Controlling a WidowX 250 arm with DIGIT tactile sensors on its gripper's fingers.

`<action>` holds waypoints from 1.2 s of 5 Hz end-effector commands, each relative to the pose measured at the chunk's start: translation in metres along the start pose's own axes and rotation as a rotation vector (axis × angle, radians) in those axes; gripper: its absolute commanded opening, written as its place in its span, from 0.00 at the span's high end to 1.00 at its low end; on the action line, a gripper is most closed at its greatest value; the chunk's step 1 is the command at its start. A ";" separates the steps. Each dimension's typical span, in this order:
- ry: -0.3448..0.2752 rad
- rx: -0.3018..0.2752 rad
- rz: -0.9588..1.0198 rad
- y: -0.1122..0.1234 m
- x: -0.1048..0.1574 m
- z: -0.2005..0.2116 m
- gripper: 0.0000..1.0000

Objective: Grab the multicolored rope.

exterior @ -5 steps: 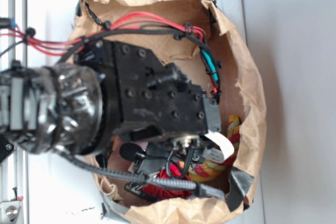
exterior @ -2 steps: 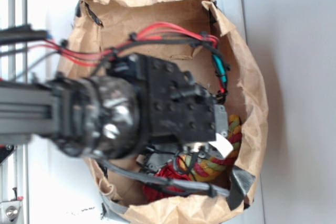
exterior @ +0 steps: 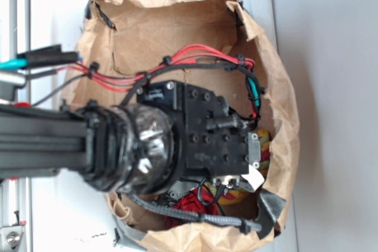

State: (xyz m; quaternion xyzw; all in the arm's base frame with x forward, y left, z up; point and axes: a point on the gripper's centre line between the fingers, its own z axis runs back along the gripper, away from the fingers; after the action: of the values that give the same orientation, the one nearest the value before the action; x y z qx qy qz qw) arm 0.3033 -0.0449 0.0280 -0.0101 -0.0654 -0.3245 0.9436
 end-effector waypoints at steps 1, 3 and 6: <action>-0.059 0.036 -0.024 -0.017 0.016 0.013 1.00; -0.107 -0.006 0.156 -0.007 -0.003 0.040 1.00; -0.226 -0.003 0.592 -0.009 -0.041 0.108 1.00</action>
State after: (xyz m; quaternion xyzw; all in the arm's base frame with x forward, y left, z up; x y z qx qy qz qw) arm 0.2504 -0.0112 0.1138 -0.0693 -0.1382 -0.0306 0.9875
